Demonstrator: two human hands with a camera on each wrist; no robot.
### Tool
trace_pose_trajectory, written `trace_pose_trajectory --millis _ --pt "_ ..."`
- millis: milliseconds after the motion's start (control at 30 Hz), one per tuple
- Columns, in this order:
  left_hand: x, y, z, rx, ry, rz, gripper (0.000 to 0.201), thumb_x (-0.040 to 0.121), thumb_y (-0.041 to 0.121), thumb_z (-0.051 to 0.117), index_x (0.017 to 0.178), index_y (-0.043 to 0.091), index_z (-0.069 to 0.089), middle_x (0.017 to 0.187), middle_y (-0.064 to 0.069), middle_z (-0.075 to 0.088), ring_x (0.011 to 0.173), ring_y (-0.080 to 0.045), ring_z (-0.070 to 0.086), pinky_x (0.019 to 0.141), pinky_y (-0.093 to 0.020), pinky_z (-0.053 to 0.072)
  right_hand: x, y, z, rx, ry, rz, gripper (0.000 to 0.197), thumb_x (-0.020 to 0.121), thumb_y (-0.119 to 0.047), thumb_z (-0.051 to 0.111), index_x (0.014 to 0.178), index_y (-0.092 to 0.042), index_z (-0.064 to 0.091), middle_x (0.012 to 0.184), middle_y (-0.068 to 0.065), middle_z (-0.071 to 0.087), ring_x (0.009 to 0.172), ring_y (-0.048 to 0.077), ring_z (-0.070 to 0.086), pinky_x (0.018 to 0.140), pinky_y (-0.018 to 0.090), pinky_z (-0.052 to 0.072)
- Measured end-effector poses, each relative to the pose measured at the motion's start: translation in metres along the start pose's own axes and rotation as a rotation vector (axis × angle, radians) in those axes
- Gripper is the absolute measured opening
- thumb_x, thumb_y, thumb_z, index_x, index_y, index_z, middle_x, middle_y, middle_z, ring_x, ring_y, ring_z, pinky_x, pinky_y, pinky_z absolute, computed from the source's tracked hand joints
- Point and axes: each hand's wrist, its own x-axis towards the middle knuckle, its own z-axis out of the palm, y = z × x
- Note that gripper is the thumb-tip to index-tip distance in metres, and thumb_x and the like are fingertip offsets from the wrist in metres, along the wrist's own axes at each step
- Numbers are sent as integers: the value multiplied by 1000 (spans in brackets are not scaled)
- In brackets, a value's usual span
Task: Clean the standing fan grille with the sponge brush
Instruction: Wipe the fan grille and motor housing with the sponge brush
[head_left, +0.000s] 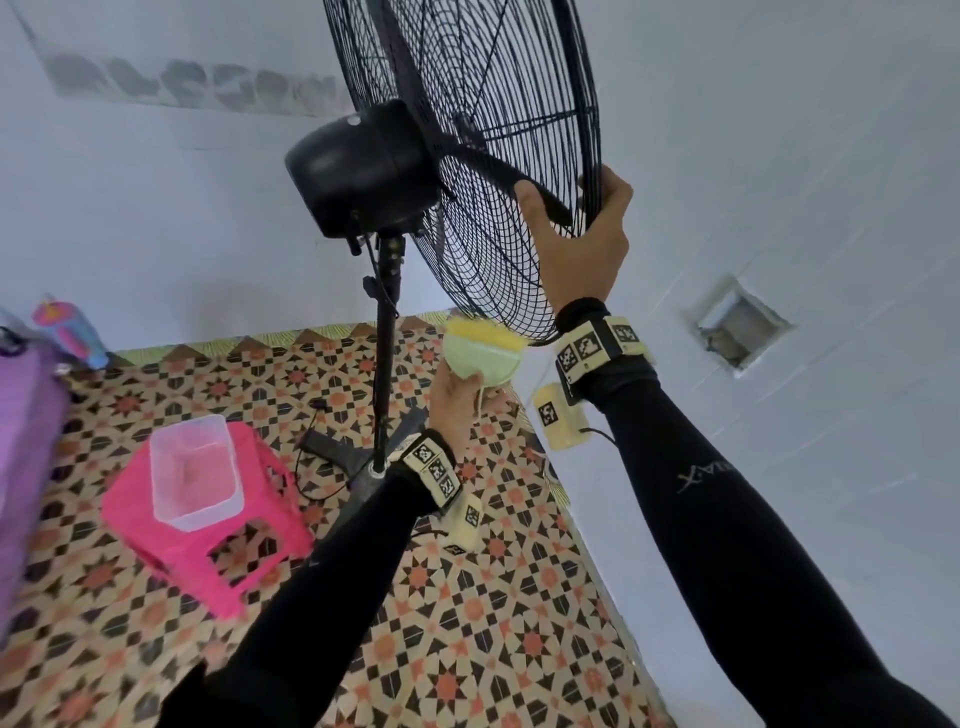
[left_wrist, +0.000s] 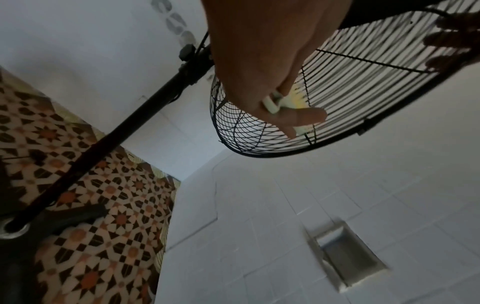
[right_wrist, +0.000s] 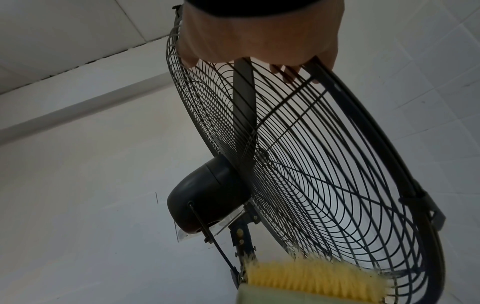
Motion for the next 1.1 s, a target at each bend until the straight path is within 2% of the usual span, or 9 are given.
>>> trace_pose_trajectory --millis 133,233,433,500,633,833,933,1000,1100 --pt "20 28 -10 172 -26 99 70 100 -5 58 160 17 31 142 -11 52 118 -31 64 78 -38 64 -6 7 0 8 38 4 79 71 -63 83 130 -20 52 120 -11 67 111 4 64 97 33 55" --pt "33 46 -18 303 -6 163 81 98 -4 62 164 23 25 133 0 53 119 -31 61 79 -52 64 -6 6 1 14 36 12 80 71 -64 83 130 -20 51 120 -10 66 112 5 63 97 33 55" --pt "36 41 -13 774 -316 154 71 99 -1 60 160 24 35 149 -21 48 58 -13 69 50 -28 59 -4 4 1 6 54 -1 76 72 -61 83 129 -20 53 118 -12 67 110 2 64 95 29 55" --pt "35 40 -13 747 -301 129 69 98 -3 60 159 22 39 148 -21 49 59 -15 70 50 -26 59 -4 3 0 2 47 -1 77 72 -62 82 129 -20 52 118 -12 67 110 3 63 96 29 55" --pt "38 41 -13 529 46 188 66 99 -1 61 157 22 41 133 -6 55 76 -10 70 63 -46 65 -5 3 0 -3 33 -2 77 72 -62 83 129 -21 52 118 -14 65 111 0 62 96 23 53" --pt "47 65 -21 620 -193 142 65 94 -7 64 152 18 49 141 -17 54 93 -18 68 72 -56 64 -6 3 0 -9 32 1 81 73 -63 81 132 -18 51 123 -9 66 114 5 62 99 29 53" --pt "58 92 -25 472 -132 81 71 89 -14 64 148 19 46 125 -17 58 107 -33 67 76 -44 65 -6 1 2 -25 28 -5 81 72 -66 81 132 -20 50 124 -9 65 115 5 62 99 30 53" --pt "64 109 -25 434 -81 89 73 86 -15 69 146 21 47 116 -13 59 102 -30 68 76 -35 64 -6 1 1 -28 21 -6 80 73 -65 81 132 -20 50 123 -10 65 114 5 62 99 31 54" --pt "76 127 -30 374 39 158 54 87 -10 70 137 6 55 106 -8 63 85 -19 68 66 -23 60 -4 1 -2 -31 5 7 80 74 -64 81 132 -20 49 122 -10 64 112 2 62 98 23 53"
